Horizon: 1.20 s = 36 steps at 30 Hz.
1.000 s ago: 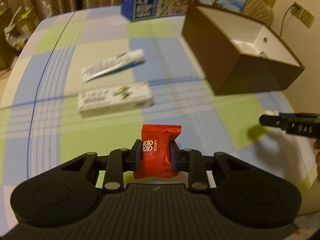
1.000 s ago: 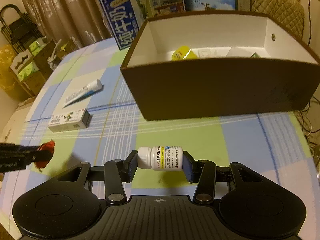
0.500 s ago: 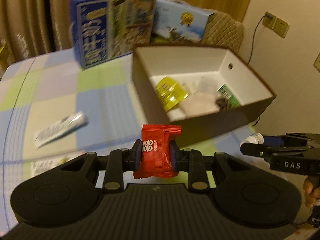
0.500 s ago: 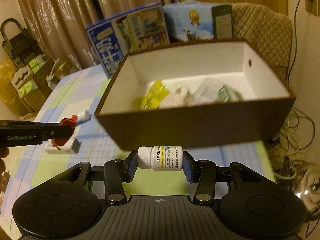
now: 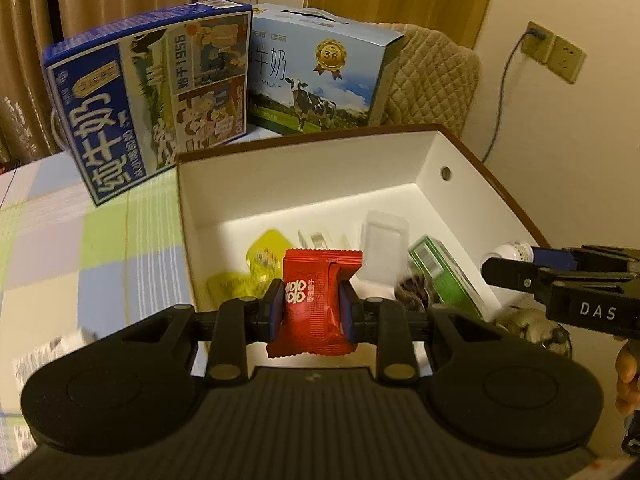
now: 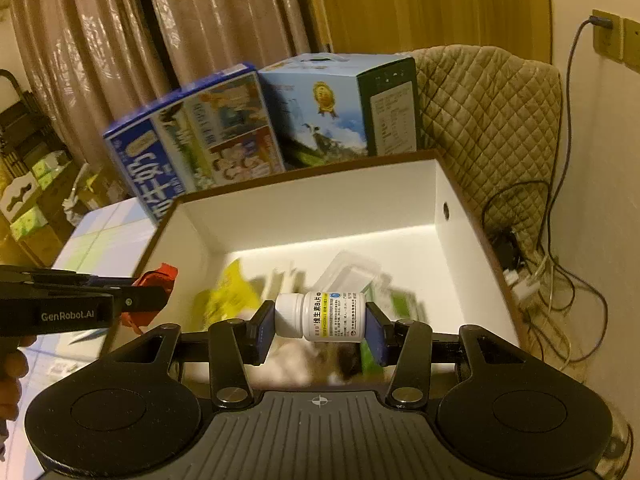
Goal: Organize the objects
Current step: 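Carry the red packet and pill bottle over the open box with both tools, then lower packet and pill bottle into the box and open both tools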
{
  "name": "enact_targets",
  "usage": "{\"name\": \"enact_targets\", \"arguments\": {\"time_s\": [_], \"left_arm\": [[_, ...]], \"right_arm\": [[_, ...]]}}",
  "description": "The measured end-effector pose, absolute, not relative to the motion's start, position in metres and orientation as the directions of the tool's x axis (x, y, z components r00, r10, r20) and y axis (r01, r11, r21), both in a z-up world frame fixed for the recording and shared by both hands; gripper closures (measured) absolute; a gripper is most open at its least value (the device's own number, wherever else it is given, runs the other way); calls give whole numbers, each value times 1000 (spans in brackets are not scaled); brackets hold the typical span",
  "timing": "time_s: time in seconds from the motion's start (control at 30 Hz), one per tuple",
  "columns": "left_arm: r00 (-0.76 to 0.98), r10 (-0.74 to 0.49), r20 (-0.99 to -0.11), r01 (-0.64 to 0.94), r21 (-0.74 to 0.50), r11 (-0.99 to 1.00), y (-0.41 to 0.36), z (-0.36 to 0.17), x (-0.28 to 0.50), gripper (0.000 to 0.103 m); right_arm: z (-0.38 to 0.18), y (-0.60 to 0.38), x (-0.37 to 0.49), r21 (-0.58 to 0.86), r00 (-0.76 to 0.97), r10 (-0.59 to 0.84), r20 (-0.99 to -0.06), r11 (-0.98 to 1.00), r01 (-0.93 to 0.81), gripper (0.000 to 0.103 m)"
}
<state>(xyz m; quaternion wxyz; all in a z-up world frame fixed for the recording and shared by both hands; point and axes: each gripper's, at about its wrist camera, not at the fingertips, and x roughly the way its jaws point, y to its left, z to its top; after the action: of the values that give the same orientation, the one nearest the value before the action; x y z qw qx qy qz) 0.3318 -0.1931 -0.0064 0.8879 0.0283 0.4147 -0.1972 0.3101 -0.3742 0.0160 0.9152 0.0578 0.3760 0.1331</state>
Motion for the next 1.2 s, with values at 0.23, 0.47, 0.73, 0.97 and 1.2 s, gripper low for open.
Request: {"name": "enact_targets", "arguments": {"time_s": [0.23, 0.47, 0.73, 0.97, 1.2], "left_arm": [[568, -259, -781, 326, -75, 942, -214, -26, 387, 79], [542, -216, -812, 284, -65, 957, -219, -46, 429, 79], [531, -179, -828, 261, -41, 964, -219, -58, 451, 74], [534, -170, -828, 252, -36, 967, -214, -57, 452, 62], [540, -178, -822, 245, -49, 968, -207, -50, 449, 47]], "right_arm": [[3, -377, 374, 216, 663, 298, -687, 955, -205, 59], [-18, -365, 426, 241, 618, 325, -716, 946, -218, 59], [-36, -357, 456, 268, 575, 345, -742, 939, -217, 59], [-42, -349, 470, 305, 549, 375, -747, 927, -219, 59], [-35, -346, 473, 316, 575, 380, -724, 924, -213, 47]]}}
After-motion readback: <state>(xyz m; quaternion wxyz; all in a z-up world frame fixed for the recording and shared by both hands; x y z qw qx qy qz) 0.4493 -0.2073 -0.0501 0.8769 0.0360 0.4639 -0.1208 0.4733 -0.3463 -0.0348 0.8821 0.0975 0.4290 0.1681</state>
